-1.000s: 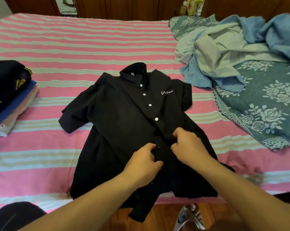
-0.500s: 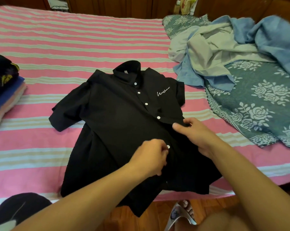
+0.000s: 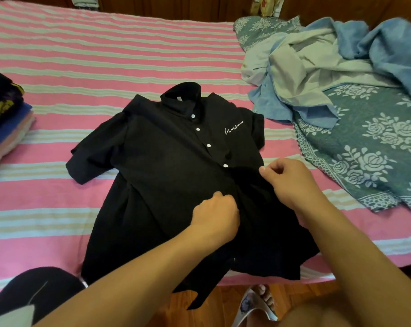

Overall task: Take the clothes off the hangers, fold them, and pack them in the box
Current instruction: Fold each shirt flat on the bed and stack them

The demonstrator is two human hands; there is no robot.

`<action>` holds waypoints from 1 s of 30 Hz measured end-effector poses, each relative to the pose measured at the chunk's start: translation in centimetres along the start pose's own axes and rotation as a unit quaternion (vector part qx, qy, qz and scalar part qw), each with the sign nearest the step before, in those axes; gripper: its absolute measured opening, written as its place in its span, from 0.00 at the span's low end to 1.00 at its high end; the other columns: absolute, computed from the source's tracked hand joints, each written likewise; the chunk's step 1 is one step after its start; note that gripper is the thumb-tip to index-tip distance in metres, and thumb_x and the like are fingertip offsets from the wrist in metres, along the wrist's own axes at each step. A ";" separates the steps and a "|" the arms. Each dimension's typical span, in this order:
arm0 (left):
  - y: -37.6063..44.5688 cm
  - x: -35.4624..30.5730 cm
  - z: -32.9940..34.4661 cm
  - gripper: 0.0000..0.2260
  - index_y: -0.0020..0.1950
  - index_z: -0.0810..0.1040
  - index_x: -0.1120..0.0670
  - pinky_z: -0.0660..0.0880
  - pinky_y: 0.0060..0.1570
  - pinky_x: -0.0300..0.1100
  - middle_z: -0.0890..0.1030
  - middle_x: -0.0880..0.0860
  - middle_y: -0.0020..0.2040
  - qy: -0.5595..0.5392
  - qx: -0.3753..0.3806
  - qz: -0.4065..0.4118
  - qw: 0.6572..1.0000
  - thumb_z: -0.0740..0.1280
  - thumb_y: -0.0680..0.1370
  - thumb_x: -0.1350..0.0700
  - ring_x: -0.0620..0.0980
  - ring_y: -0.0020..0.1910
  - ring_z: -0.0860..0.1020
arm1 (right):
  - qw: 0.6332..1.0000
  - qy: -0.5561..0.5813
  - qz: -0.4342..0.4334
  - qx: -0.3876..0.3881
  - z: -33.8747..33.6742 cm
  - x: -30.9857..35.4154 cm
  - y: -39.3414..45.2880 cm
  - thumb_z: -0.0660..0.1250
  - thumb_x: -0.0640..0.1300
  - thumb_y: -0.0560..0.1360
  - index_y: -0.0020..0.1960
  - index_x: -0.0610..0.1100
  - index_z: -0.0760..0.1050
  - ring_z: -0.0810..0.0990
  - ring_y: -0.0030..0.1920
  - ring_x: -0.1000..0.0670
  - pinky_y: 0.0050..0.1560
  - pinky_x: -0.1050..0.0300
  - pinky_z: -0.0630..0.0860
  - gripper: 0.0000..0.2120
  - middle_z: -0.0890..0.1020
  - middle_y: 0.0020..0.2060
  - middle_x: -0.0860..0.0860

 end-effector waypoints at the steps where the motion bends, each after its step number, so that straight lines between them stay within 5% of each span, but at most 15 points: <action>1: 0.0 0.5 -0.5 0.12 0.59 0.76 0.56 0.77 0.54 0.56 0.74 0.56 0.58 -0.036 -0.004 -0.010 0.999 0.61 0.84 0.49 0.62 0.55 0.78 | 0.998 0.056 0.014 0.029 0.7 0.3 -0.3 0.69 0.49 0.79 0.43 0.45 0.81 0.82 0.43 0.45 0.47 0.49 0.78 0.10 0.84 0.40 0.45; 4: 0.0 2.1 -2.2 0.10 0.53 0.74 0.54 0.76 0.53 0.54 0.74 0.55 0.55 -0.075 -0.044 -0.030 0.996 0.62 0.83 0.48 0.60 0.54 0.78 | 0.978 0.151 0.053 0.132 3.1 0.5 -1.1 0.72 0.44 0.77 0.45 0.45 0.83 0.83 0.43 0.46 0.49 0.48 0.79 0.04 0.85 0.40 0.46; 7: -1.0 1.8 -2.1 0.14 0.56 0.72 0.51 0.73 0.44 0.49 0.76 0.52 0.54 -0.016 -0.066 -0.020 0.997 0.64 0.81 0.42 0.57 0.51 0.79 | 0.977 0.101 0.057 0.180 4.3 1.0 -1.7 0.72 0.40 0.77 0.48 0.44 0.82 0.79 0.43 0.47 0.47 0.50 0.77 0.01 0.83 0.43 0.44; 15: -0.7 -0.6 -0.6 0.17 0.61 0.73 0.56 0.71 0.43 0.48 0.75 0.54 0.58 0.056 -0.101 -0.021 0.993 0.61 0.83 0.43 0.57 0.54 0.79 | 0.986 0.067 0.087 0.126 3.4 0.9 -0.6 0.67 0.39 0.76 0.42 0.42 0.79 0.78 0.37 0.46 0.45 0.46 0.82 0.05 0.79 0.34 0.45; 19: 0.1 1.1 -1.5 0.10 0.55 0.78 0.54 0.77 0.50 0.50 0.80 0.54 0.54 -0.095 -0.036 -0.072 0.992 0.65 0.80 0.50 0.57 0.53 0.80 | 0.970 0.147 0.102 0.166 3.5 0.9 -1.0 0.68 0.38 0.78 0.42 0.43 0.78 0.78 0.35 0.49 0.35 0.56 0.77 0.06 0.79 0.34 0.46; 24: -1.9 3.7 -2.7 0.08 0.53 0.80 0.59 0.80 0.34 0.39 0.81 0.53 0.39 -0.446 -0.007 -0.129 0.886 0.73 0.79 0.56 0.47 0.35 0.80 | 0.942 0.244 0.094 0.211 4.7 1.5 -1.8 0.71 0.38 0.77 0.42 0.42 0.80 0.84 0.44 0.49 0.44 0.55 0.79 0.05 0.83 0.38 0.48; 28: -3.0 4.0 -2.4 0.06 0.52 0.81 0.63 0.84 0.42 0.42 0.83 0.58 0.41 -0.634 -0.003 -0.157 0.757 0.73 0.77 0.65 0.50 0.39 0.84 | 0.966 0.176 0.054 0.180 6.2 1.9 -2.3 0.75 0.43 0.74 0.41 0.46 0.83 0.83 0.45 0.52 0.45 0.55 0.77 0.04 0.84 0.37 0.53; 30: -3.2 4.2 -2.2 0.05 0.53 0.81 0.64 0.84 0.47 0.44 0.84 0.59 0.43 -0.671 0.002 -0.168 0.722 0.72 0.77 0.67 0.52 0.42 0.85 | 0.972 0.152 0.047 0.174 6.7 1.9 -2.4 0.75 0.44 0.74 0.39 0.48 0.84 0.82 0.42 0.51 0.44 0.55 0.76 0.05 0.84 0.35 0.54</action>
Point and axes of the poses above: each hand's wrist, its own y-axis towards the middle knuckle, its own z-axis out of the palm, x = y × z, the point moved 8 cm from there along y, towards the middle knuckle
